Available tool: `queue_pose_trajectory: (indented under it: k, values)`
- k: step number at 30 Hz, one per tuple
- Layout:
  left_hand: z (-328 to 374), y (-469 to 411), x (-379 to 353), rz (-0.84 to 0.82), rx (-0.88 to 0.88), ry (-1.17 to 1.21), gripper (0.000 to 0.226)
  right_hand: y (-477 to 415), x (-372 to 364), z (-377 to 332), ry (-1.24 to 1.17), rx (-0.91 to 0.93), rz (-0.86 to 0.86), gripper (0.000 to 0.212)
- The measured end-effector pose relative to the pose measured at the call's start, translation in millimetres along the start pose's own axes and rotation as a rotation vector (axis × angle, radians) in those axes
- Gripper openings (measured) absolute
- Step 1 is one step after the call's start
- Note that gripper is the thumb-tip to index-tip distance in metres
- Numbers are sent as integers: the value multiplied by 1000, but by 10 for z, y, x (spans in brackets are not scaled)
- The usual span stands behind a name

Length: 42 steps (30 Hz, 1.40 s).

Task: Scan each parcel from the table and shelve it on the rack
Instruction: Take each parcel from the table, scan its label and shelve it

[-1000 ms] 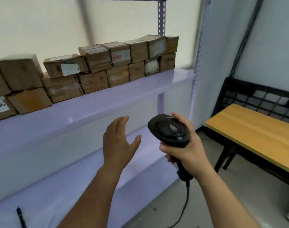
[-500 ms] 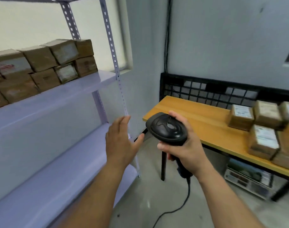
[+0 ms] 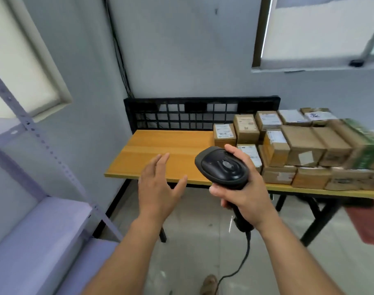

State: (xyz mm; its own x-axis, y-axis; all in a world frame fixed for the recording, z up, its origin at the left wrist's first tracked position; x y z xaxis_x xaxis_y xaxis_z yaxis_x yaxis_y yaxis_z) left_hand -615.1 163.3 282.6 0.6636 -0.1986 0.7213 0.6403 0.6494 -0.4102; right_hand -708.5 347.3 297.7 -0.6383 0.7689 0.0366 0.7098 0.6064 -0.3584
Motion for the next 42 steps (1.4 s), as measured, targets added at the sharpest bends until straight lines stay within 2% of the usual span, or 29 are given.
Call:
queue_pose_trajectory:
  k: [5,12,22,29,32,33,36,37,39,42]
  values:
    - [315,-326,-688,-141,-30,71,69,-195,598,253,66,-47,125,85]
    - [479,-839,-1721,-353,34,111,67,-680,1310,627,158,-109,254,84]
    - [513,-1264,-2966,-758,151,69,64,-1367,1949,1011,264,-209,344,84]
    - [592,-1337,-3376,-917,202,101,62,-1632,2221,1225,271,-241,382,85]
    - [624,-1317,-3458,-967,285,232,53,-1663,2297,1292,246,-264,395,84]
    - [638,-1306,-3482,-982,311,275,54,-1672,2314,1311,242,-274,397,84]
    - [621,-1279,-3565,-975,413,375,84,-1695,2357,1386,231,-306,390,82]
    - [627,-1260,-3570,-983,457,419,82,-1699,2370,1415,225,-313,383,83]
    - [701,-1231,-3497,-992,532,514,61,-1700,2395,1463,206,-324,366,83]
    - [718,-1148,-3511,-1004,589,592,57,-1709,2427,1528,154,-354,330,84]
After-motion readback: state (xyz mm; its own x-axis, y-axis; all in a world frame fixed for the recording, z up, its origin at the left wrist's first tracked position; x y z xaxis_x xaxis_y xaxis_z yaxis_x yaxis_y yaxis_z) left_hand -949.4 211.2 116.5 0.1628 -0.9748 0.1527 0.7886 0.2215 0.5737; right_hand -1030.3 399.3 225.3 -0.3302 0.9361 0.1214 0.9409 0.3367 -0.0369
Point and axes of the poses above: each hand's wrist, its own y-axis away from the middle knuckle, its own x-axis out of the back of the hand, z = x × y, the point moved 5 cm from there along -y, towards the middle knuckle, and after that the axes turned 4 degrees about x, right-handed, at the moved point
